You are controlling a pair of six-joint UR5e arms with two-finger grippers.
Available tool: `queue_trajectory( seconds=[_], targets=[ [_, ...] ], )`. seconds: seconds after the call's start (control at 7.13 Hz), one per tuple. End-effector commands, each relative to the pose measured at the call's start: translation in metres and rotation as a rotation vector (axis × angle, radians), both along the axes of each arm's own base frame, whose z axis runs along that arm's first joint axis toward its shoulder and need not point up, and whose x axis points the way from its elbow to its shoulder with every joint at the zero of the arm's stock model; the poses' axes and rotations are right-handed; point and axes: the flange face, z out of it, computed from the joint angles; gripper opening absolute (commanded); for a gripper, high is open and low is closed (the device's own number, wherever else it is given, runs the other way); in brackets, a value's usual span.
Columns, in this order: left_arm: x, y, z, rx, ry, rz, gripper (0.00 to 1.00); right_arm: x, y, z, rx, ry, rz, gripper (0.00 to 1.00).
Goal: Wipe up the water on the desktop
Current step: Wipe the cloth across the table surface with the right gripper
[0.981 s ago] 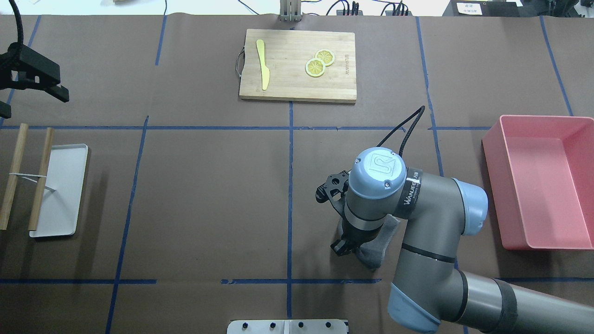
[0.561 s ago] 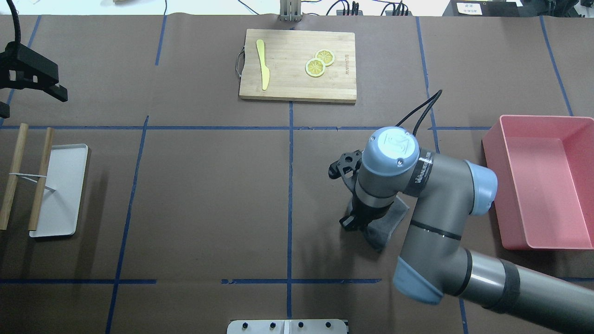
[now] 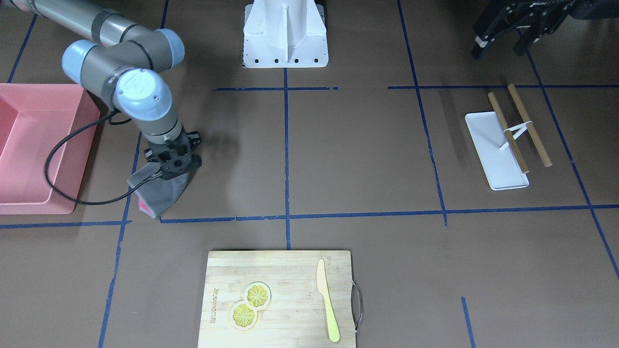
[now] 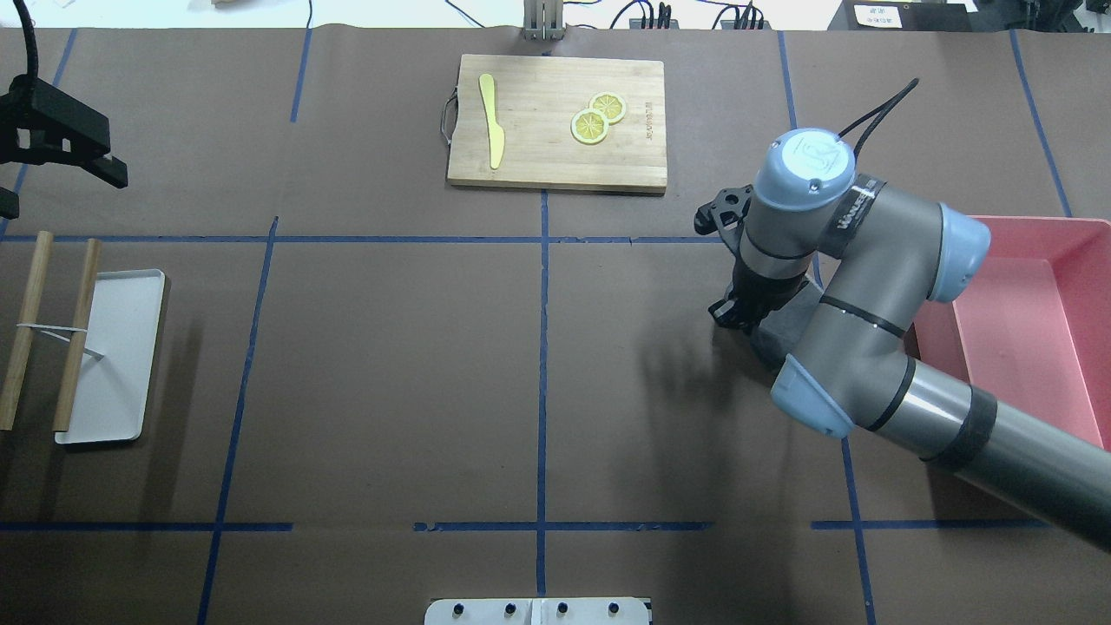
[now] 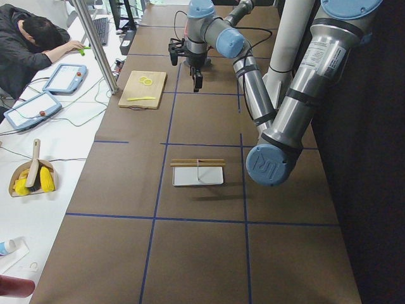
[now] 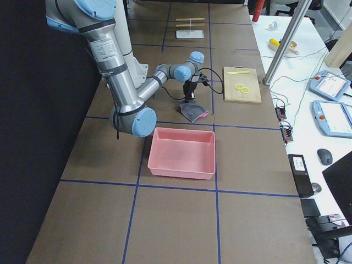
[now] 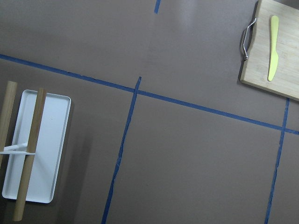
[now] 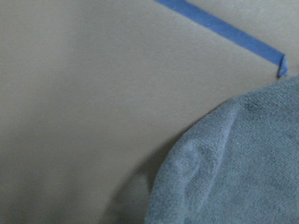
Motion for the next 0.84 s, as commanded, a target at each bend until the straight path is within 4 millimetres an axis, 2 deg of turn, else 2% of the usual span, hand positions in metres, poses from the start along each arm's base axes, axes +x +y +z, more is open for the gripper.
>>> queue_trajectory(
  seconds=[0.0,0.28,0.7],
  targets=[
    [-0.006,-0.001,0.004,-0.004,-0.006,-0.012,1.0,-0.007,-0.003,0.007,-0.004,0.012,-0.015,0.02],
    [-0.019,-0.004,0.009,0.028,-0.018,-0.008,1.0,-0.041,0.031,0.001,-0.012,-0.003,-0.084,0.03],
    [-0.019,-0.005,0.011,0.027,-0.021,-0.008,1.0,-0.057,0.07,-0.045,-0.057,-0.092,-0.1,0.03]
  ],
)
